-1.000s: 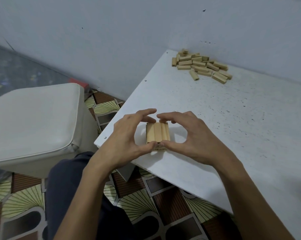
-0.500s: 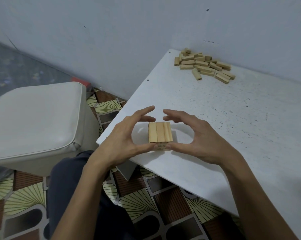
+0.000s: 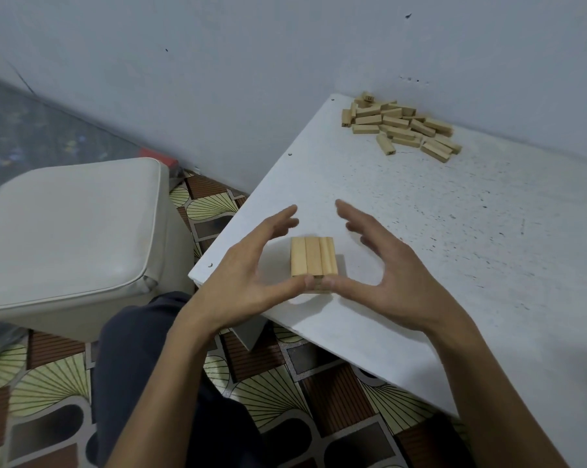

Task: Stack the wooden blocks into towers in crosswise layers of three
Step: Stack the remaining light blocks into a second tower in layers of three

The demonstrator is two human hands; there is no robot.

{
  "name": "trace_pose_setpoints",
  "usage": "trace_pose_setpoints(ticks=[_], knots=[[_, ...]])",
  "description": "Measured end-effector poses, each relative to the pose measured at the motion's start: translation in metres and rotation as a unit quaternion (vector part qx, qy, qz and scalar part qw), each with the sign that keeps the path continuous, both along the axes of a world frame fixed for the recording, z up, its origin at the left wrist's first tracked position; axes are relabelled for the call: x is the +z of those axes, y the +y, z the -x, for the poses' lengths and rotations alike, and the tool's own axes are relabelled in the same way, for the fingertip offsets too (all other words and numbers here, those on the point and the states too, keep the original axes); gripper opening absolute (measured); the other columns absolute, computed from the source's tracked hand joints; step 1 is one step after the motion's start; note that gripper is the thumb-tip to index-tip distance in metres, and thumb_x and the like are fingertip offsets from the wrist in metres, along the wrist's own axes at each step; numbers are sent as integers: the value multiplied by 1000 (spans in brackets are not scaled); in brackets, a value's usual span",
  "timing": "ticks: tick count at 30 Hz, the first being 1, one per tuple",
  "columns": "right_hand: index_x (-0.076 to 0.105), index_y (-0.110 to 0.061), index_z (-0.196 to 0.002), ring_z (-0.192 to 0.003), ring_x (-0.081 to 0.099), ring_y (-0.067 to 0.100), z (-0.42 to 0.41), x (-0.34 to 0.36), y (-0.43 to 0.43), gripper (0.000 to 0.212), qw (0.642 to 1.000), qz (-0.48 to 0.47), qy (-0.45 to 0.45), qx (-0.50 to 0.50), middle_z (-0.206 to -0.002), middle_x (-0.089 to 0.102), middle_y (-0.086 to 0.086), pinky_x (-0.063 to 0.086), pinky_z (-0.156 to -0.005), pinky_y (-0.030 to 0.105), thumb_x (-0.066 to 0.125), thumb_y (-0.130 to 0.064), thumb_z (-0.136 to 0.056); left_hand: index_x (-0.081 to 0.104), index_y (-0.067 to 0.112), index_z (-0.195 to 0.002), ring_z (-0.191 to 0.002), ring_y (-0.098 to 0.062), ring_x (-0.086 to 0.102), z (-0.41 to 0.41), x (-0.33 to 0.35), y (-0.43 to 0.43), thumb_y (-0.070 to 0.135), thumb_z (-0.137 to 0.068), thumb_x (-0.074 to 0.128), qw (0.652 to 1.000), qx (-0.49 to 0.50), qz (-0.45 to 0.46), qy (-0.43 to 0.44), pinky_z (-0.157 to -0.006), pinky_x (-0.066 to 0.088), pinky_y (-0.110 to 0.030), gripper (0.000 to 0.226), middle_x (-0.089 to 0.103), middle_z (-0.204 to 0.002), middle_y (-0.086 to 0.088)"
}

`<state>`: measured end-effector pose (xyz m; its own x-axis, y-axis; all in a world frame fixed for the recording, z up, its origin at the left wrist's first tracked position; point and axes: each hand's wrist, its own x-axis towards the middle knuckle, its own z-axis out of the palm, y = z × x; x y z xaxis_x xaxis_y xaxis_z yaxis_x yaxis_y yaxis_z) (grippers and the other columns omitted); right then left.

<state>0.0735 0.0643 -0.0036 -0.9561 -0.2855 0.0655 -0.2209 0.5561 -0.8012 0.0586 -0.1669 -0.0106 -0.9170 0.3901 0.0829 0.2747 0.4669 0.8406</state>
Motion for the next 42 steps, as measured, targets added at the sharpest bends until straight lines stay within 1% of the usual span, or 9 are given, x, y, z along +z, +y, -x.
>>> trace_pose_setpoints(ticks=[4,9,12,15,19,24,30,38,42], knots=[[25,-47,-150,-139,30,-11,-23,-10,-28,72,958,247,-57,-132,-154,34,-26,25,-120,28,43,-75,-86,34,35,-150,-138,6,37,-21,-6,23,54,-98,36,967,140,-207,-52,-119,27,-34,56,45,-148,23],[24,-51,-150,-142,18,-14,-36,-23,-58,78,936,290,-103,-171,-155,23,-34,12,-124,36,19,-87,-81,34,37,-148,-139,11,30,-40,-15,60,67,-93,18,909,240,-319,-116,-124,16,-32,65,38,-152,24],[19,-45,-153,-133,21,-25,-40,-23,-65,75,931,302,-115,-169,-156,19,-33,16,-116,13,16,-79,-87,33,35,-152,-142,10,25,-45,-22,69,79,-86,23,901,255,-323,-135,-124,16,-34,80,34,-154,25],[15,-45,-154,-130,19,-29,-41,-20,-66,76,933,297,-124,-161,-156,16,-34,17,-102,-5,16,-75,-85,28,31,-155,-141,12,24,-46,-23,72,72,-91,21,902,257,-320,-135,-124,16,-32,75,30,-156,24],[16,-43,-154,-134,17,-26,-40,-18,-68,79,928,311,-127,-162,-157,16,-33,16,-102,-6,18,-77,-83,26,29,-155,-139,17,23,-47,-16,74,65,-96,17,913,244,-300,-130,-122,16,-24,70,29,-156,24],[16,-40,-154,-133,14,-28,-42,-16,-73,69,928,311,-134,-158,-157,16,-30,14,-98,-9,17,-68,-91,26,28,-155,-130,28,19,-48,-13,78,54,-97,15,926,233,-265,-131,-102,18,6,65,27,-157,20],[19,-44,-152,-139,17,-20,-41,-15,-75,83,925,313,-137,-163,-158,20,-29,16,-103,-5,20,-79,-76,25,28,-155,-117,39,20,-47,-11,77,52,-98,14,930,228,-256,-130,-92,17,10,63,27,-157,21],[19,-42,-154,-137,20,-20,-42,-14,-77,80,927,307,-137,-168,-158,21,-26,19,-98,-8,19,-77,-83,22,32,-156,-138,18,20,-48,-13,78,63,-92,14,935,231,-243,-119,-106,15,3,72,24,-159,20],[19,-41,-154,-132,21,-26,-42,-14,-77,77,925,311,-135,-171,-157,21,-27,20,-96,-8,20,-76,-85,22,31,-156,-138,19,19,-48,-11,78,58,-92,16,932,232,-251,-120,-105,16,4,70,24,-160,19]])
